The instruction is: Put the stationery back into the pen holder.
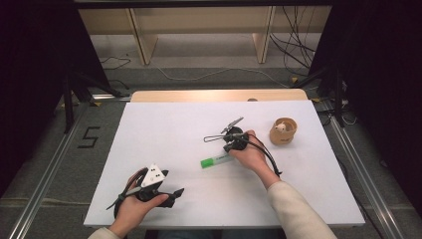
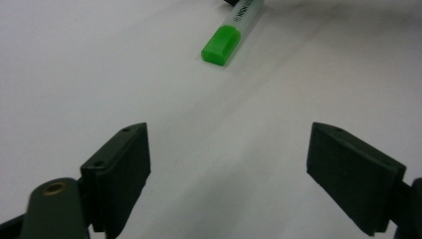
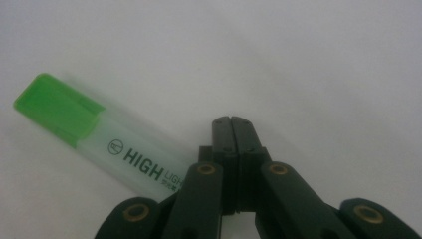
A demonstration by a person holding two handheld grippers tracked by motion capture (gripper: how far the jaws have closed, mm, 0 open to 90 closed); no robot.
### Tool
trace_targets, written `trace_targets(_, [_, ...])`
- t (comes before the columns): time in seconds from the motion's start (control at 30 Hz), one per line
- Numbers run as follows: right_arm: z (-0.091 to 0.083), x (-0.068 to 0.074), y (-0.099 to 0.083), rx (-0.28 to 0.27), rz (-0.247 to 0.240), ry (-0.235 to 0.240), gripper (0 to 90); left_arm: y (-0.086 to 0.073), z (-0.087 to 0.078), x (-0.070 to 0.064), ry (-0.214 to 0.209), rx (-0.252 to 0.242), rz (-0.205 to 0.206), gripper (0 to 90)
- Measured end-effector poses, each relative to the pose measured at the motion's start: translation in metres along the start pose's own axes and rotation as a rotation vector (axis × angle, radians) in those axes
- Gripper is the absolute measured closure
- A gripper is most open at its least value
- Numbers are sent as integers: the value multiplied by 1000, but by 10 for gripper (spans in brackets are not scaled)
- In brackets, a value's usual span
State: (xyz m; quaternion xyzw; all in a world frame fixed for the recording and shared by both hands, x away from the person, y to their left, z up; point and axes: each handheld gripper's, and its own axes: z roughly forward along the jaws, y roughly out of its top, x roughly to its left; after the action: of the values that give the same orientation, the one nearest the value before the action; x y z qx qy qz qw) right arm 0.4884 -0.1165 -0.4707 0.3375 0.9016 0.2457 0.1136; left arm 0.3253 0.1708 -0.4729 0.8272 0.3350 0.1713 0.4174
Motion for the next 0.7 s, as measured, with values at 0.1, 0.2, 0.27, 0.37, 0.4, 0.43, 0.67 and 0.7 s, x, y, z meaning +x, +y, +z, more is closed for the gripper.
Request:
trace_targets(0.1, [-3, 5, -5, 18, 13, 11, 900, 0, -1, 1, 2, 3, 6, 172])
trace_targets(0.2, [-6, 8, -10, 12, -3, 14, 900, 0, -1, 1, 4, 3, 9, 172])
trace_targets(0.27, [-8, 10, -13, 10, -4, 18, 900, 0, 0, 1, 5, -1, 3, 173])
trace_targets(0.37, [-11, 13, -18, 14, -10, 23, 900, 0, -1, 1, 4, 3, 6, 172])
trace_targets(0.4, [-12, 14, -20, 16, -6, 22, 900, 0, -1, 1, 6, 3, 9, 172])
trace_targets(0.43, [-13, 14, -22, 9, -18, 23, 900, 0, -1, 1, 7, 1, 6, 172])
trace_targets(0.67, [-21, 21, -33, 26, -13, 39, 900, 0, -1, 1, 6, 4, 9, 172])
trace_targets(0.7, [-22, 23, -34, 30, -9, 42, 900, 0, -1, 1, 6, 4, 5, 172])
